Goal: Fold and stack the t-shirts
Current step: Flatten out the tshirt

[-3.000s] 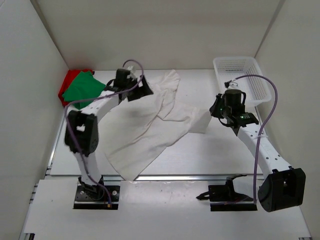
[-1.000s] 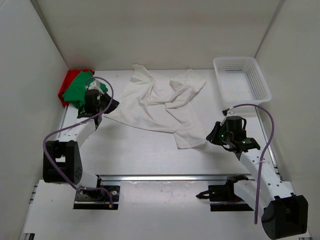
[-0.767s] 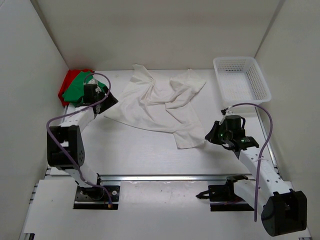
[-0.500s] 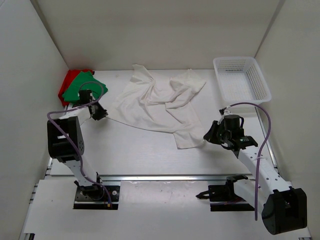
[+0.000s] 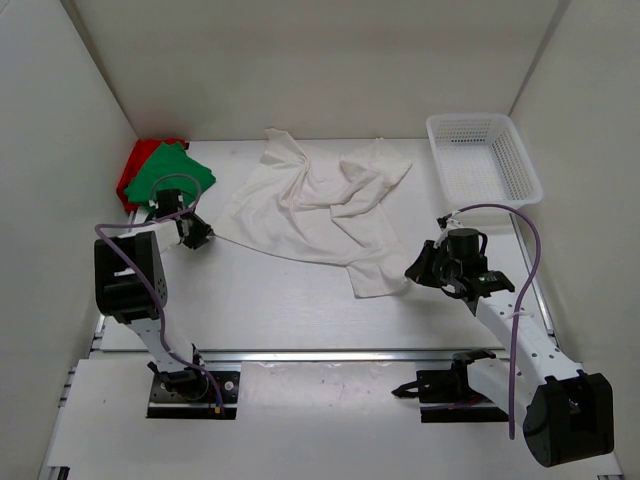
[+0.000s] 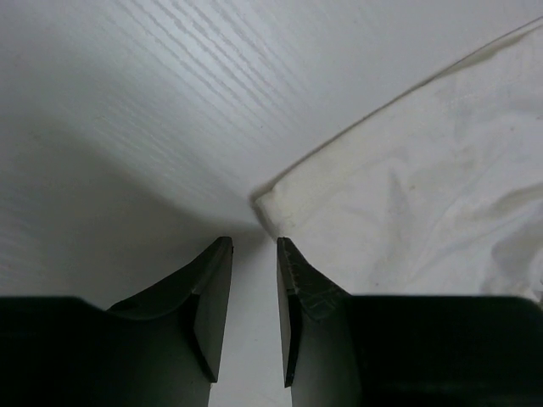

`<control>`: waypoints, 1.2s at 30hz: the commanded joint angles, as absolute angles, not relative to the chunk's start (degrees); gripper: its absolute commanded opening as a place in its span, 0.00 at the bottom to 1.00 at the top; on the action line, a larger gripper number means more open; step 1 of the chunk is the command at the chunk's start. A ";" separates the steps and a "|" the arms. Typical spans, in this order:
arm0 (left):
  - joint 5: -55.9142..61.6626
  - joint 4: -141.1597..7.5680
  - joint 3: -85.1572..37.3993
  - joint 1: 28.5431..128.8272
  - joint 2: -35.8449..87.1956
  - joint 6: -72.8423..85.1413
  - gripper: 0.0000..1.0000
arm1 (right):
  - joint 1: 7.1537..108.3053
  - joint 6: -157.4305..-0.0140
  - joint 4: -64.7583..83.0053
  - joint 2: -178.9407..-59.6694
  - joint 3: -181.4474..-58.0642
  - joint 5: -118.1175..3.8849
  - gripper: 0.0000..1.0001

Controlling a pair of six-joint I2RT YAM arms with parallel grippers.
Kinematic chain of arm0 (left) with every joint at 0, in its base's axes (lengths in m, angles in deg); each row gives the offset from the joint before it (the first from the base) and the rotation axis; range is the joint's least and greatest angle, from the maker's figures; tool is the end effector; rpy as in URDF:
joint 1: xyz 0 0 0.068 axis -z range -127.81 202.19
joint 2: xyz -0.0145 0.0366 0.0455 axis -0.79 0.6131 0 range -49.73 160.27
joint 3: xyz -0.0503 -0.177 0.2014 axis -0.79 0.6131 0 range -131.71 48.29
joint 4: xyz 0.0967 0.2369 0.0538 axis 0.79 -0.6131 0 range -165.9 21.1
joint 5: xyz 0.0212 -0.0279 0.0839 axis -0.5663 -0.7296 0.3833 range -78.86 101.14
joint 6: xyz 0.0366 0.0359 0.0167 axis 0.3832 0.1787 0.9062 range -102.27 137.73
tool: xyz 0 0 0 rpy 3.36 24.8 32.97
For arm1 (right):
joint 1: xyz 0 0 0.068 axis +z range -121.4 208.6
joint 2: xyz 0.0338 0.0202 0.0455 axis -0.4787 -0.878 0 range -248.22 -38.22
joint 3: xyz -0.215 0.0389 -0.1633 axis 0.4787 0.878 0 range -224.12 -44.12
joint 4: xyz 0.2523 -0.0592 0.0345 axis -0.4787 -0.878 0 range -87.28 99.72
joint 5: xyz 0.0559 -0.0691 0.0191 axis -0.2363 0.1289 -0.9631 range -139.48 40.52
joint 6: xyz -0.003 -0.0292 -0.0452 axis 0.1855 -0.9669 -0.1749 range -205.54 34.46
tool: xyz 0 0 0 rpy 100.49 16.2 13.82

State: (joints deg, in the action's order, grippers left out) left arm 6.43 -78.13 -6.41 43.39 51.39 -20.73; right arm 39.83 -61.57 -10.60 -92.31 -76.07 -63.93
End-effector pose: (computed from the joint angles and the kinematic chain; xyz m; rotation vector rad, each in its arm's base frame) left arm 0.3414 0.0499 0.1460 -0.9985 2.3638 -0.3049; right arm 0.1893 0.0466 0.2174 0.1305 2.3558 0.5985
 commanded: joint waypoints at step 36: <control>-6.96 -92.80 -46.42 44.10 23.13 -19.27 0.00 | 53.96 -75.24 -32.11 -101.30 -151.19 -31.70 0.00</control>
